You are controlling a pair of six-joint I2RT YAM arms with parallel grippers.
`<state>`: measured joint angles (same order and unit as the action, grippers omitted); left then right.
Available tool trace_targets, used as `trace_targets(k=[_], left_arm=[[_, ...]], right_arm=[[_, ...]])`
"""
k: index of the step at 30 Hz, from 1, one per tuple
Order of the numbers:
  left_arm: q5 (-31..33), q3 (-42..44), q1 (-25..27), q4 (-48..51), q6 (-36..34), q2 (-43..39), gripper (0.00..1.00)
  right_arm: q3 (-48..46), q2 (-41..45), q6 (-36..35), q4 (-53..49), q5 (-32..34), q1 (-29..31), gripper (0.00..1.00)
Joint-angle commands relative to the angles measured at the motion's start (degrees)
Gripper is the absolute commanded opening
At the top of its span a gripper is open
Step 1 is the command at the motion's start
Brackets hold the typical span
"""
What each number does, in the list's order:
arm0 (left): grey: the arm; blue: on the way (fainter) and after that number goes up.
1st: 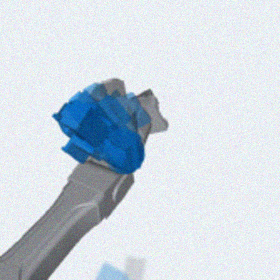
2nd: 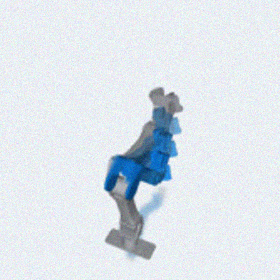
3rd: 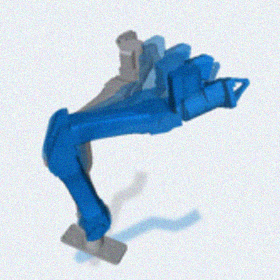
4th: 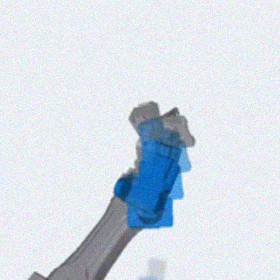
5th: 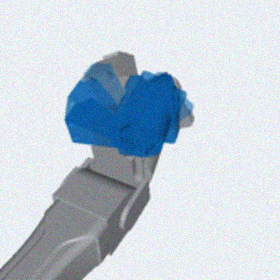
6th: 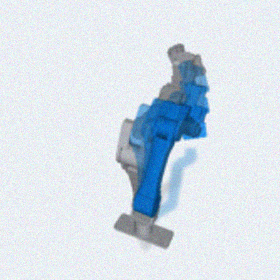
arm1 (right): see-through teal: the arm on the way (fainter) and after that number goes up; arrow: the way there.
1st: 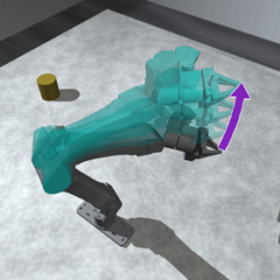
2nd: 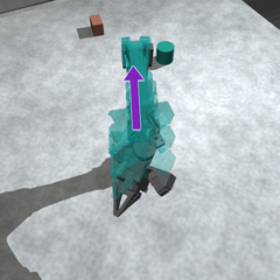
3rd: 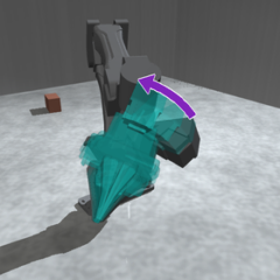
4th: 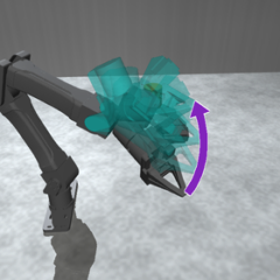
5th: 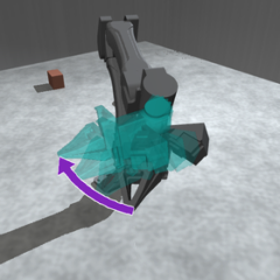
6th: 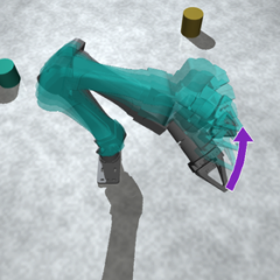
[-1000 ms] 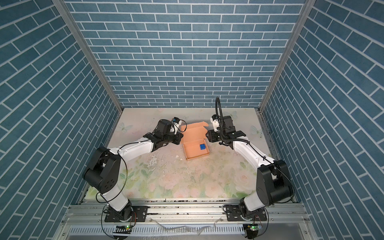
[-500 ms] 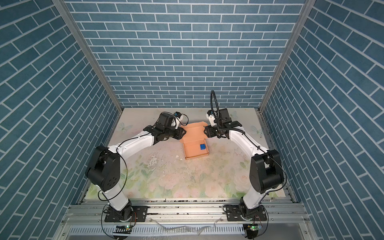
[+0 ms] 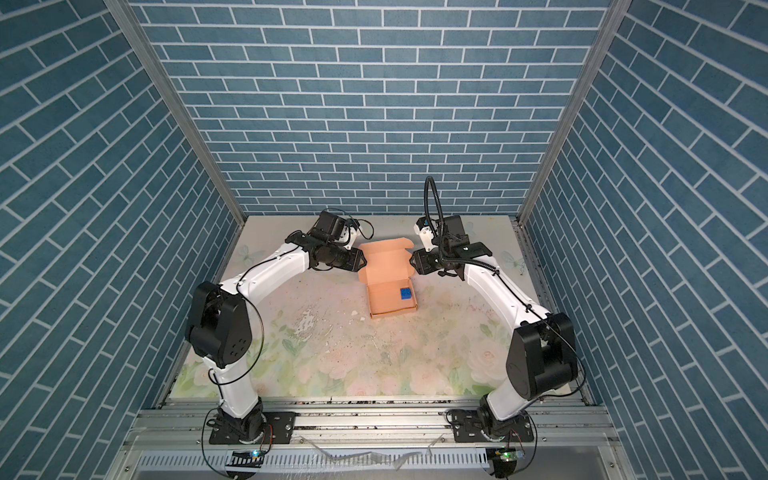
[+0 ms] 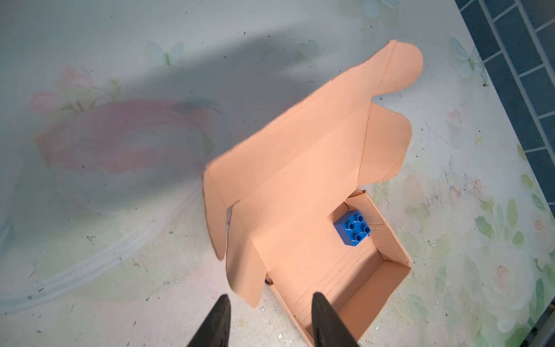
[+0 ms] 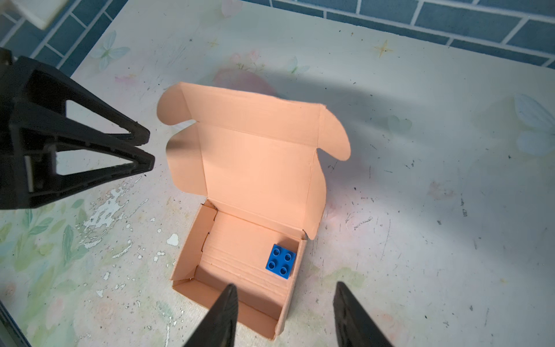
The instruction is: Fold the paper box
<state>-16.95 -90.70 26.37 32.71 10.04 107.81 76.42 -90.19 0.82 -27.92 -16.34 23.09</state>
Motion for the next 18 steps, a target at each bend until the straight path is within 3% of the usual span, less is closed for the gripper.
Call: trace_targets(k=[1,11,18], left_arm=[[-1.9,-3.7,-0.3,5.2,-0.8,2.4,0.46],[-0.5,-9.8,-1.8,10.4,-1.4,6.6,0.46],[0.2,-13.6,-2.8,14.6,-2.2,7.3,0.51]], right_arm=[[-0.5,1.0,-3.2,-0.8,0.0,0.1,0.52],[-0.6,2.0,-3.4,-0.8,0.3,0.1,0.52],[-1.2,1.9,-3.4,-0.4,0.3,0.1,0.52]])
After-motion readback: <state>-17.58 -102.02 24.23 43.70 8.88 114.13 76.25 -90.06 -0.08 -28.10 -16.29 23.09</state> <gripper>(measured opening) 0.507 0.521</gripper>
